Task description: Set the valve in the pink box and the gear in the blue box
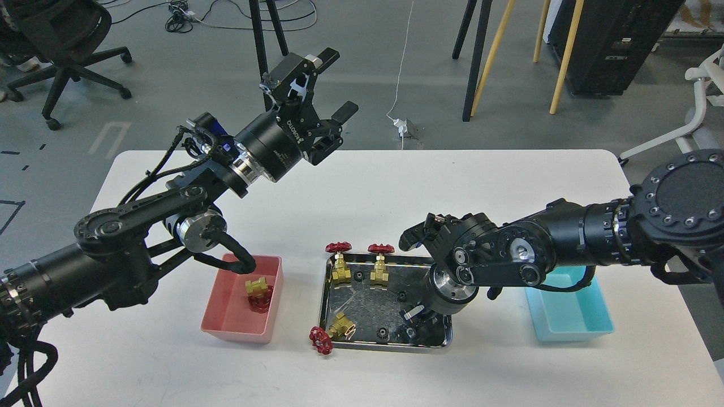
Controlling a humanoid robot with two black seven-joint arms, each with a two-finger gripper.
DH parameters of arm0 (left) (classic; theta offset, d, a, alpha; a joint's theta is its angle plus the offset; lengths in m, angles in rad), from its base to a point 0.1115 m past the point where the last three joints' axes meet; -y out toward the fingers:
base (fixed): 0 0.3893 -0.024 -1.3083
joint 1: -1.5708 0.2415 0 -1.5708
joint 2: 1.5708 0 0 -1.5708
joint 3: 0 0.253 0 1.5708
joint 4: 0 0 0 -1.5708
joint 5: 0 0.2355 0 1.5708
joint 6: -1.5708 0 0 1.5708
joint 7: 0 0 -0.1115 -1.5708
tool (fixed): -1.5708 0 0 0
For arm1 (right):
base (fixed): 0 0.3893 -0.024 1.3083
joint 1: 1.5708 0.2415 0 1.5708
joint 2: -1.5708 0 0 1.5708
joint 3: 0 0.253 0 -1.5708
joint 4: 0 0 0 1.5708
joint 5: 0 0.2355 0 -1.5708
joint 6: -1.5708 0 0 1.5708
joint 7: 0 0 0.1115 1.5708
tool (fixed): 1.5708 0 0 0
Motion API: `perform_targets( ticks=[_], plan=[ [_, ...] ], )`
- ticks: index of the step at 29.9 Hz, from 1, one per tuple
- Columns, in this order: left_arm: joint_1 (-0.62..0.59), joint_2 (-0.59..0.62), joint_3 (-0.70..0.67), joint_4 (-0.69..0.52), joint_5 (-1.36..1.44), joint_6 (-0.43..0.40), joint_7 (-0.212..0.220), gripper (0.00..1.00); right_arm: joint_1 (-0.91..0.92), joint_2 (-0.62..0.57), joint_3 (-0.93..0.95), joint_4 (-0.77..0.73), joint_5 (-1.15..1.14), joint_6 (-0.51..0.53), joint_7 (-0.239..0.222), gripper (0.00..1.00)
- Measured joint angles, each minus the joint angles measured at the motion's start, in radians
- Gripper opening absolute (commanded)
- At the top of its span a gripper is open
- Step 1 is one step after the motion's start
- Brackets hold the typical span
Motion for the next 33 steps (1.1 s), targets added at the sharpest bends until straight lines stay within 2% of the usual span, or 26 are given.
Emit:
perform_targets(
  ticks=[33],
  plan=[
    [0.002,-0.003,-0.001,0.012,0.0,-0.035,0.0,0.98,0.06,0.0,0.055,-0.014,0.005,0.0,-0.008,0.11]
  ],
)
